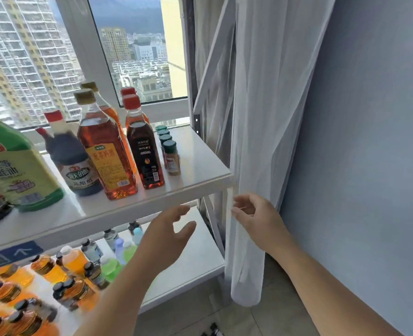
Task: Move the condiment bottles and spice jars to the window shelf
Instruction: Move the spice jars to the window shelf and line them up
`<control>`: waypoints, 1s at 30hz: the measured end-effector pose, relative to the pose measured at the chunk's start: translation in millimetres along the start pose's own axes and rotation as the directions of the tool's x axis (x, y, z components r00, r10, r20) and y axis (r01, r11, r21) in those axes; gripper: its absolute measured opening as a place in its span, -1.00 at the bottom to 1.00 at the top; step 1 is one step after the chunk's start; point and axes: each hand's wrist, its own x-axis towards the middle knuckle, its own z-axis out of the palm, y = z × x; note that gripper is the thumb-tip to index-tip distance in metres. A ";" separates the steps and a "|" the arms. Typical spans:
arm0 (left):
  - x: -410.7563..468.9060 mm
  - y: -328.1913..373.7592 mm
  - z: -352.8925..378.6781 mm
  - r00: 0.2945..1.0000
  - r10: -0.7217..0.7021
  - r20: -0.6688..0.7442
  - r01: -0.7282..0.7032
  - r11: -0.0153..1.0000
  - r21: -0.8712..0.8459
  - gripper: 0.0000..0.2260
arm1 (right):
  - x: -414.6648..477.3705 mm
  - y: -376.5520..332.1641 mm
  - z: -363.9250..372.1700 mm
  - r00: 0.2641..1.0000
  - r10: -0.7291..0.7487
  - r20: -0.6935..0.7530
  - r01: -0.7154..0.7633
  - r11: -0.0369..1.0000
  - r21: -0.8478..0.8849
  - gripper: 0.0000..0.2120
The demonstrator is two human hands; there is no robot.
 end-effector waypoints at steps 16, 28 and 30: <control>-102.1 61.6 49.1 0.862 0.316 0.396 -0.267 0.948 -0.173 -0.73 | -212.5 20.0 -57.2 0.885 0.239 -0.400 -0.265 0.964 -0.009 -0.82; -249.4 180.7 125.5 0.626 0.554 0.549 -0.468 0.830 -0.303 -0.72 | -416.7 40.0 -157.3 0.687 0.334 -0.646 -0.394 0.918 0.056 -0.84; -287.4 196.8 135.2 0.585 0.577 0.570 -0.483 0.813 -0.327 -0.72 | -460.2 43.3 -171.4 0.652 0.352 -0.672 -0.414 0.907 0.073 -0.83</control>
